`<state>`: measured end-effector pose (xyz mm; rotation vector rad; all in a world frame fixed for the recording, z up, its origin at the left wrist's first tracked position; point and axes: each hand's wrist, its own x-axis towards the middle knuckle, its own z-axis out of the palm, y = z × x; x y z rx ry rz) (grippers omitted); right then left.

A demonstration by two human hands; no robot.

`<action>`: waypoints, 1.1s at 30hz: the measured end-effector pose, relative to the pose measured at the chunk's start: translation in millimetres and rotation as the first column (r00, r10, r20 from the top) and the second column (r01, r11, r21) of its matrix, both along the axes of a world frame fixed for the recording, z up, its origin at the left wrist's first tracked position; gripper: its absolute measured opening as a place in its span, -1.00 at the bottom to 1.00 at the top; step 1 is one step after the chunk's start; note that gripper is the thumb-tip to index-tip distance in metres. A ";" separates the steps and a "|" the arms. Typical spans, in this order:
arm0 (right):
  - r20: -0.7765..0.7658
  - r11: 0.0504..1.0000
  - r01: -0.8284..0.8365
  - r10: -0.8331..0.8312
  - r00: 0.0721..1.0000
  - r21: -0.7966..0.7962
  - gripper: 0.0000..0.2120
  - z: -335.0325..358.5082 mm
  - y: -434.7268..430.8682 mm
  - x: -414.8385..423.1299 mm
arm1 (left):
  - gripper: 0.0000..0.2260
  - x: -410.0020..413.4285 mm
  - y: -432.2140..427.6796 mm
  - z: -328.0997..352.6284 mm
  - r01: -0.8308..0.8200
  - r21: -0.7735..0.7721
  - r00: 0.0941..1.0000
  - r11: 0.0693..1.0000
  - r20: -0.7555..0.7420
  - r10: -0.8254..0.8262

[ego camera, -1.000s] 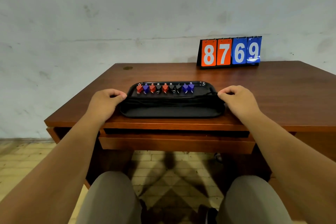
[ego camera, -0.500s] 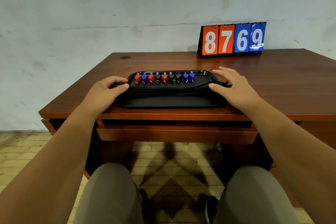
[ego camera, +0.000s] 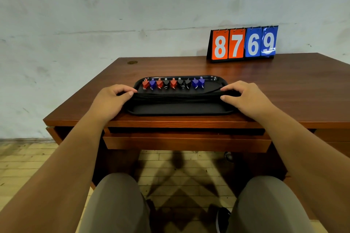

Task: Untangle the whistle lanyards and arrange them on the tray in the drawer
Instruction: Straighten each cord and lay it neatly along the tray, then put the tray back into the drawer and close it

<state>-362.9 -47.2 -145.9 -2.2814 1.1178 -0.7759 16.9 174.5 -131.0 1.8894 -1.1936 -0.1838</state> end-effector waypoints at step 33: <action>0.315 0.972 0.105 -0.034 0.949 -0.212 -0.70 15.1 91.3 3.7 | -0.79 -58.7 48.6 -13.7 -0.190 -0.335 0.980 0.923 -0.015 0.197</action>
